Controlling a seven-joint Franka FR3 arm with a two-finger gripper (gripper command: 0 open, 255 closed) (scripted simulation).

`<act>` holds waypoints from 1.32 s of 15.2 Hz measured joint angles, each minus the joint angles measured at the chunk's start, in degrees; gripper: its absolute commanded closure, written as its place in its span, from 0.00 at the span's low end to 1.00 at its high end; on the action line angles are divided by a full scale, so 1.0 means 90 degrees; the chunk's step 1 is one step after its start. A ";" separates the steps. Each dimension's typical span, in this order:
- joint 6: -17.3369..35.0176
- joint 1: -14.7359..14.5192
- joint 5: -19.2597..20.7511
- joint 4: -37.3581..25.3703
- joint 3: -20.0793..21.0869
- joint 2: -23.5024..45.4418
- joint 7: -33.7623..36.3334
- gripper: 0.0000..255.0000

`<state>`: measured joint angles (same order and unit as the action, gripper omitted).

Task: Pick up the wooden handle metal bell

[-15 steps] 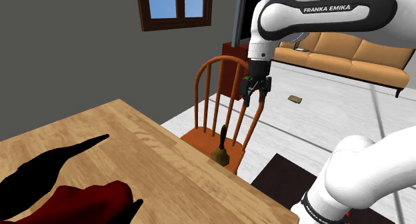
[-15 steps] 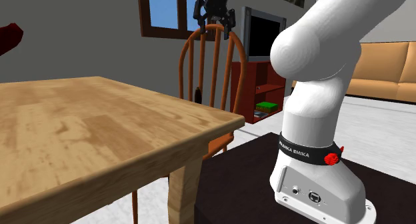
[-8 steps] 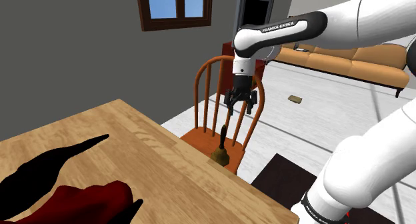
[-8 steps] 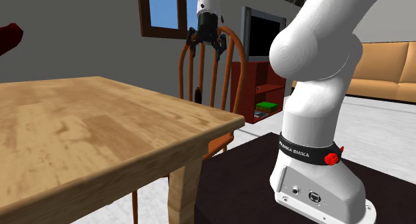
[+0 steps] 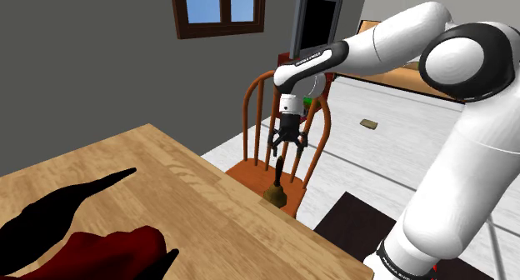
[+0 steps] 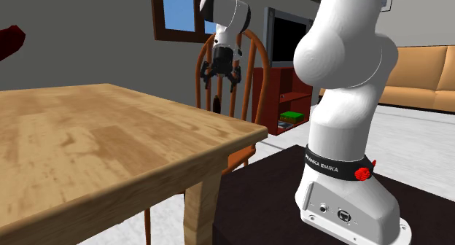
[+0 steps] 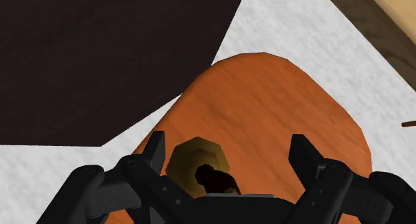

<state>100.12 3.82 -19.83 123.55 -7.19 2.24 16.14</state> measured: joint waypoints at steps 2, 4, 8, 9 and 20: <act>0.0112 0.0046 -0.0230 -0.0121 -0.0037 0.0453 0.0137 0.00; 0.0177 0.0101 -0.0463 -0.0355 -0.0064 0.0946 0.0253 0.00; 0.0402 0.0071 -0.0820 -0.0859 -0.0019 0.1626 0.0397 0.00; 0.0404 0.0069 -0.0858 -0.1036 -0.0020 0.1925 0.0474 0.00; 0.0792 0.0259 -0.0556 -0.0986 0.0205 0.2246 0.0368 1.00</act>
<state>107.25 6.15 -24.83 114.68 -5.34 22.46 19.46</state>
